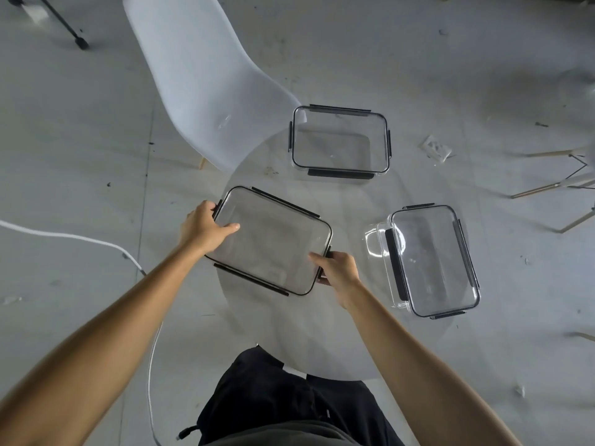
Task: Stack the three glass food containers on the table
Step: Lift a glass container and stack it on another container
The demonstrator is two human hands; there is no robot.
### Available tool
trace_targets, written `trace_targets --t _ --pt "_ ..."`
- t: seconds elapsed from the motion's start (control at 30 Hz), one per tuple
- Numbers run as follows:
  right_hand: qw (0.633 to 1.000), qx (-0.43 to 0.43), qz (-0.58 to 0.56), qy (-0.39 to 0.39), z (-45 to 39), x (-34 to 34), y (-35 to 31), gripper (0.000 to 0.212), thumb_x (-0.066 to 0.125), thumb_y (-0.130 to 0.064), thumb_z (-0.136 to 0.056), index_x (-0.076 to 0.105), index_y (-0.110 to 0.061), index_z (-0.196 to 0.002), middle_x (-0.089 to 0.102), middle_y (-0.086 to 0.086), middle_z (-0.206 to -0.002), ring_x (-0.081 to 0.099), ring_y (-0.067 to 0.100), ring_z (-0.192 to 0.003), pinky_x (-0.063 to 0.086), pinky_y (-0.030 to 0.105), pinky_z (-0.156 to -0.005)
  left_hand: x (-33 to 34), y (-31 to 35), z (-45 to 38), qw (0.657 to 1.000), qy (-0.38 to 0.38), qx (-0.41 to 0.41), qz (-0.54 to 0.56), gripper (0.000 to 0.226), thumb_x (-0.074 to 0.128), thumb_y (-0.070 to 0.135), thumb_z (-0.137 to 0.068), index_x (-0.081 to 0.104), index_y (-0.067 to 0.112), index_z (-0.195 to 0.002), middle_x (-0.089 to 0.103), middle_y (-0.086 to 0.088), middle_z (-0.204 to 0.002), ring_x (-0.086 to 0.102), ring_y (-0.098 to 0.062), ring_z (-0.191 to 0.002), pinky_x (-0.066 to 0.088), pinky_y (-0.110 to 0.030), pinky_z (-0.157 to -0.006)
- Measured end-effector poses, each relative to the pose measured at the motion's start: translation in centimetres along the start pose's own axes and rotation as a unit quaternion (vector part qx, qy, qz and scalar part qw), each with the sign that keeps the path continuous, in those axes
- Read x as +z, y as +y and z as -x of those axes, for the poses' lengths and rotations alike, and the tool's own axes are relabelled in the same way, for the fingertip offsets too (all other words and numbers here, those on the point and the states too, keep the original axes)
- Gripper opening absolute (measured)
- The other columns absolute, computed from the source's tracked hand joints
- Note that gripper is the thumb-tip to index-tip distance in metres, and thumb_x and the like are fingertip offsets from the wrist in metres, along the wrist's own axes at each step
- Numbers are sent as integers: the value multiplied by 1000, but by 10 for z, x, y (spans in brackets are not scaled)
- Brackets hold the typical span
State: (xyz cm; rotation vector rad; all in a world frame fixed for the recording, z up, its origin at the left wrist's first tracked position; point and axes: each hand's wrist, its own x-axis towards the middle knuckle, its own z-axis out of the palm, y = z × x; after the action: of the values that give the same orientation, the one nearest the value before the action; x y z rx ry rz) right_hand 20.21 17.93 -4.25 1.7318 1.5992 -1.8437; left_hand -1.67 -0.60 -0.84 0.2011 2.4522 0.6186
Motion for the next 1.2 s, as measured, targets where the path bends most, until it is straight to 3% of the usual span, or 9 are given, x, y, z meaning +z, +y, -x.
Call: trace_targets --t 0.17,0.33,0.5,0.63,0.73,0.83,0.93,1.03,1.2 --pt "999 -34 17 5 0 -18 -25 22 79 -19 -86 78 2 -91 74 8 -84 70 25 -79 64 49 -89 -7 18 5 999 33 9 32 78 86 42 -77 53 7 -138 63 -13 -140 56 -35 -130 44 -42 -102" --pt "991 -99 67 56 0 -35 -51 41 76 -42 -70 70 -2 -75 64 4 -66 61 22 -63 54 39 -66 -17 39 12 997 65 7 45 73 87 54 -70 59 15 -125 72 -8 -117 65 -32 -115 44 -38 -91" --pt "982 -158 72 75 1 -59 -81 53 76 -46 -70 68 5 -83 59 7 -65 52 21 -61 44 35 -63 -22 60 16 992 91 30 83 70 88 59 -64 60 18 -115 71 0 -103 68 -30 -103 48 -38 -83" --pt "976 -186 65 89 -6 -76 -113 55 77 -49 -67 68 3 -83 57 8 -65 50 22 -63 44 37 -64 -29 85 12 985 101 71 120 69 88 57 -67 61 17 -116 67 3 -109 64 -23 -100 48 -36 -83" --pt "971 -205 71 102 -11 -91 -142 42 78 -46 -72 72 -5 -78 60 6 -64 51 22 -61 42 34 -61 -37 104 2 979 92 99 149 66 87 55 -69 64 19 -118 68 3 -109 66 -22 -100 52 -37 -85" --pt "962 -231 83 118 -18 -104 -170 43 75 -41 -76 69 2 -76 62 5 -61 46 18 -53 36 29 -55 -39 124 -8 974 91 104 179 74 84 61 -62 64 19 -120 69 3 -109 68 -23 -103 57 -45 -92" --pt "955 -251 96 128 -30 -115 -192 36 75 -38 -78 70 -2 -73 64 8 -65 47 18 -56 37 28 -55 -34 144 -21 970 100 101 196 83 77 68 -55 65 19 -120 71 0 -110 69 -25 -104 57 -47 -93" --pt "955 -249 95 127 -47 -125 -212 28 76 -36 -82 68 -13 -68 61 5 -64 44 16 -53 35 24 -50 -28 164 -33 970 102 97 198 77 77 65 -58 67 19 -118 73 -1 -112 69 -25 -105 56 -46 -94" --pt "952 -251 100 143 -74 -138 -235 43 74 -41 -74 69 2 -79 61 8 -64 46 20 -59 37 31 -59 -19 193 -56 973 94 97 184 56 82 49 -74 69 17 -118 73 -2 -115 69 -24 -104 56 -41 -91"
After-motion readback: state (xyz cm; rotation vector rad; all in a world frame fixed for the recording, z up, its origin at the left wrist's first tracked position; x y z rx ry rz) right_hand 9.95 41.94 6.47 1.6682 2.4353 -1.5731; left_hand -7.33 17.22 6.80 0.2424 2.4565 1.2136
